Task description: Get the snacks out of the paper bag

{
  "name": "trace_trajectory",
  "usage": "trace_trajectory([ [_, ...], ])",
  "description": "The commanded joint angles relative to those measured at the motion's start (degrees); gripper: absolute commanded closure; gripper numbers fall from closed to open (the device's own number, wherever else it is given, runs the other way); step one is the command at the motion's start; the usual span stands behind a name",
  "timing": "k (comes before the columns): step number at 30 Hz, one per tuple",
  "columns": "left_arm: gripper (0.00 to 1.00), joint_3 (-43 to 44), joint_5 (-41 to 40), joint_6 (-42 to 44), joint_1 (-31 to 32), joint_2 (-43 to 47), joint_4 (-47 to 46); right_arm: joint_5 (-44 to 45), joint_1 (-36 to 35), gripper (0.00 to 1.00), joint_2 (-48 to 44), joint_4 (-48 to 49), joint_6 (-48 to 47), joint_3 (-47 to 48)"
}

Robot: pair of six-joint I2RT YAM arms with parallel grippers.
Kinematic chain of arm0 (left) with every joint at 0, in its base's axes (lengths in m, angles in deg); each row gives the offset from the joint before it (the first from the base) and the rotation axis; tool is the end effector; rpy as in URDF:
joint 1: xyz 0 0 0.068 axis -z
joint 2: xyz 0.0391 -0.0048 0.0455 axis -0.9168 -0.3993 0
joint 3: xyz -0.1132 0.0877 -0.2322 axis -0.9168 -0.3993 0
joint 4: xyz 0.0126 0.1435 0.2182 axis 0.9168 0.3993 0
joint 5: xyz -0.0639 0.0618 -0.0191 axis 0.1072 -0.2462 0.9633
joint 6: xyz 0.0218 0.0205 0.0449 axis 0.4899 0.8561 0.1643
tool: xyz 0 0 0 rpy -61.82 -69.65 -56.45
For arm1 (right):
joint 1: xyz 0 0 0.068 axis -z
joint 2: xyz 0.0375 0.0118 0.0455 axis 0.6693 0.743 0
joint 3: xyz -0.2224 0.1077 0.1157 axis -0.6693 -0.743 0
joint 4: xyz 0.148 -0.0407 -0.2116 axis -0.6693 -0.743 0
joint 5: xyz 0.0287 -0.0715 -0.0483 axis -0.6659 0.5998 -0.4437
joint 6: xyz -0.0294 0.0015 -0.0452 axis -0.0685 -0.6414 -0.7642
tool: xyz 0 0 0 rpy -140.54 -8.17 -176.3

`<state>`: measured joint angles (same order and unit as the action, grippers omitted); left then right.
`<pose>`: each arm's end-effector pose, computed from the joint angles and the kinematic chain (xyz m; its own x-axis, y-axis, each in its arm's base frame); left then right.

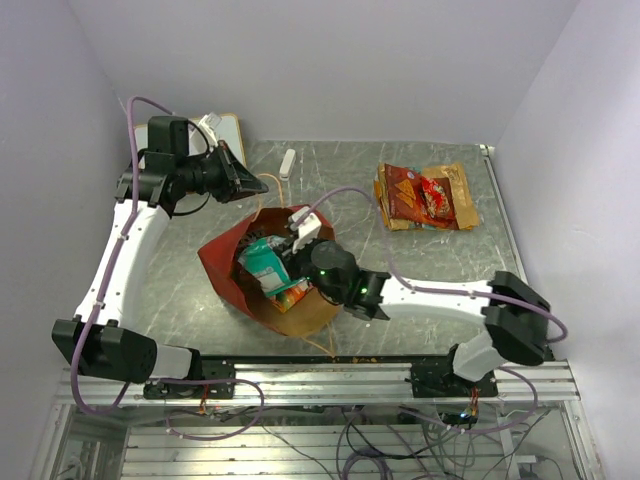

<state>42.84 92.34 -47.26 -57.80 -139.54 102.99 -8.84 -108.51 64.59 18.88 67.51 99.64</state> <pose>0.2724 -0.0646 0.4133 -0.8482 -0.3847 -0.3640 0.0959 0.5645 -0.8199 0.1569 0.3263 0.2651 -0.2024 -0.0114 -0.9792 -0.6683 0.7326 0.1296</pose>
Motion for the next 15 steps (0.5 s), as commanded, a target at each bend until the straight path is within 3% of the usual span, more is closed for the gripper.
trace_trajectory([
  [1, 0.93, -3.18, 0.57, -2.27, -0.66, 2.11, -6.21, -3.00, -0.05, 1.00, -9.21, -6.51, 1.66, -1.82],
  [8, 0.93, -6.54, 0.88, -3.68, -0.72, 2.27, -10.14, -11.60, -0.07, 1.00, -21.66, -19.30, 0.18, -0.25],
  [15, 0.93, -9.04, 0.10, -3.62, -0.72, 3.20, -10.24, -8.36, -0.05, 1.00, -33.17, -26.51, -5.41, 4.13],
])
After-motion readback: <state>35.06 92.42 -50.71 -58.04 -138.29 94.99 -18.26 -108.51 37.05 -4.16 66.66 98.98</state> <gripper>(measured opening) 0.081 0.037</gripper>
